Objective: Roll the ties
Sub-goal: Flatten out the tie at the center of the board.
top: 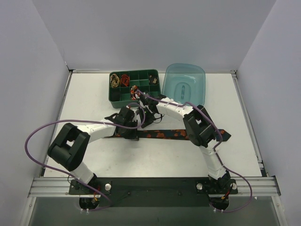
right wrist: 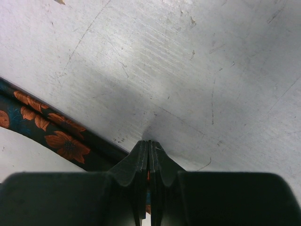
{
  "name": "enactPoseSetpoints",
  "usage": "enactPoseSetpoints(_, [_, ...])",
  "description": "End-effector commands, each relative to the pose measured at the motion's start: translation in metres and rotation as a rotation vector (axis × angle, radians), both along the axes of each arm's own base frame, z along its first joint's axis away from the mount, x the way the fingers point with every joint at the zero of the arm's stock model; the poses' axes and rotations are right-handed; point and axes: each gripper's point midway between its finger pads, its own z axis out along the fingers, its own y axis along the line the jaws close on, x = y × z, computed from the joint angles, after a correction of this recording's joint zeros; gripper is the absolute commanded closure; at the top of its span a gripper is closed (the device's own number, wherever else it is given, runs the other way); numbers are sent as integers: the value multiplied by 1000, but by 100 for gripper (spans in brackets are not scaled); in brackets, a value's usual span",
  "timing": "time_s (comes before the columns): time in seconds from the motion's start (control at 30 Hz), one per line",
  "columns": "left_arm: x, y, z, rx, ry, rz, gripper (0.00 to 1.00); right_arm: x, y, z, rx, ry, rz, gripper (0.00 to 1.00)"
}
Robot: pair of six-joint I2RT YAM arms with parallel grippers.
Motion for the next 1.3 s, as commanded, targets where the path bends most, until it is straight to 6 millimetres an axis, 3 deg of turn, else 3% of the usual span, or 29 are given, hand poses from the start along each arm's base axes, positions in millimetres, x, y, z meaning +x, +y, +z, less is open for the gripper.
enactPoseSetpoints(0.0, [45, -21, 18, -88, -137, 73, 100, -76, -10, -29, -111, 152, 188, 100])
enactPoseSetpoints(0.27, [54, -24, 38, -140, -191, 72, 100, -73, -13, -19, -117, 109, 181, 100])
enactPoseSetpoints(0.37, [50, -21, 55, -165, -237, 65, 100, -59, -11, 2, -108, 31, 158, 100])
enactPoseSetpoints(0.43, [50, -14, 77, -195, -291, 86, 100, -50, -7, 25, -79, -29, 140, 100])
enactPoseSetpoints(0.47, [50, -1, 76, -193, -292, 119, 100, -46, -4, 34, -63, -52, 131, 100])
enactPoseSetpoints(0.5, [51, 5, 93, -223, -327, 138, 100, -43, -2, 50, -36, -83, 115, 100])
enactPoseSetpoints(0.53, [51, 11, 97, -241, -330, 161, 100, -44, -4, 54, -31, -91, 107, 100])
enactPoseSetpoints(0.57, [55, 34, 94, -240, -328, 224, 100, -41, -1, 62, -8, -114, 99, 100])
enactPoseSetpoints(0.6, [53, 40, 107, -279, -348, 234, 100, -41, -1, 75, 18, -140, 94, 100])
enactPoseSetpoints(0.7, [57, 88, 107, -306, -347, 393, 100, -42, -4, 87, 46, -174, 75, 100])
enactPoseSetpoints(0.77, [56, 107, 104, -313, -338, 462, 100, -43, -11, 86, 34, -192, 61, 100])
enactPoseSetpoints(0.8, [56, 128, 98, -320, -325, 542, 100, -43, -13, 84, 29, -193, 57, 100])
enactPoseSetpoints(0.87, [51, 139, 94, -355, -298, 586, 100, -48, -16, 75, 16, -173, 68, 100])
enactPoseSetpoints(0.9, [52, 154, 94, -361, -296, 647, 100, -49, -15, 71, 14, -161, 72, 100])
enactPoseSetpoints(1.03, [37, 168, 83, -327, -249, 717, 100, -59, -14, 48, -8, -99, 102, 100])
enactPoseSetpoints(1.27, [20, 170, 78, -308, -228, 739, 100, -76, -13, 6, -77, -19, 164, 100])
